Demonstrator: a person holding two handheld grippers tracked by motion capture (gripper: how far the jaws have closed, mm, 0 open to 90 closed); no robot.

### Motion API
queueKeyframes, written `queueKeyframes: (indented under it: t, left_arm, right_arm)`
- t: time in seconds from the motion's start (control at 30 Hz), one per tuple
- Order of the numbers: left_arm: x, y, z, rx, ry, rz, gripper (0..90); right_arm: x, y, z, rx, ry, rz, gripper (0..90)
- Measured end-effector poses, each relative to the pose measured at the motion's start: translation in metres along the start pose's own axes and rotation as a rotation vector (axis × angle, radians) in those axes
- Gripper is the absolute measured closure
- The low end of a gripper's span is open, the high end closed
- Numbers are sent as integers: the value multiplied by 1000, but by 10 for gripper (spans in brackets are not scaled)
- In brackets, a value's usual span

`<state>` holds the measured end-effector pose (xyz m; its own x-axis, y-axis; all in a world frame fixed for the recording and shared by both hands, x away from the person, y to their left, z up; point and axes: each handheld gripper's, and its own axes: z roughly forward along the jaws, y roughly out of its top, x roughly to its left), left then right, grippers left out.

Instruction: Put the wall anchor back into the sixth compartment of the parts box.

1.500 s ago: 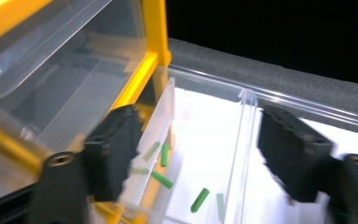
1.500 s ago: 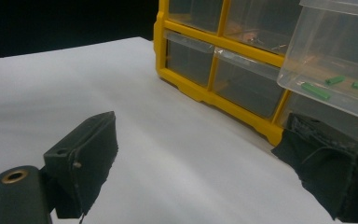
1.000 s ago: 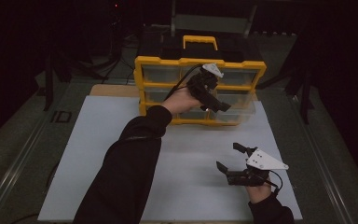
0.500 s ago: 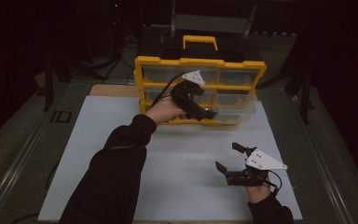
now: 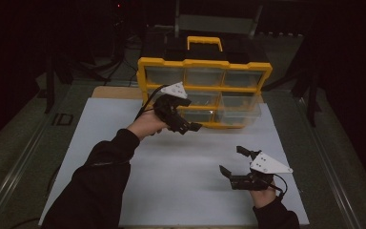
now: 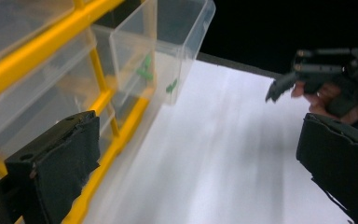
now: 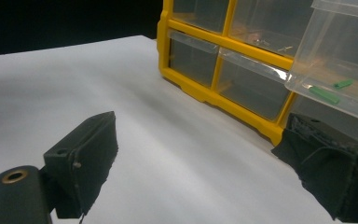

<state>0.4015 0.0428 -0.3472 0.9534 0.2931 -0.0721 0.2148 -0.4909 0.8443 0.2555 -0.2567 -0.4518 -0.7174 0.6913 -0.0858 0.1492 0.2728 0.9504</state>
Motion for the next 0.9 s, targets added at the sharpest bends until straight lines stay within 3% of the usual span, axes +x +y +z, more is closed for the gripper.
queueKeyframes:
  t: [0.63, 0.9]
  left_arm:
    - [-8, -71, -47, -22, 72, -62, 0]
    - [-22, -103, -66, -55, 114, -72, 0]
  right_arm:
    - [2, 0, 2, 9, -1, -3, 107]
    - [2, -1, 2, 7, 0, -2, 107]
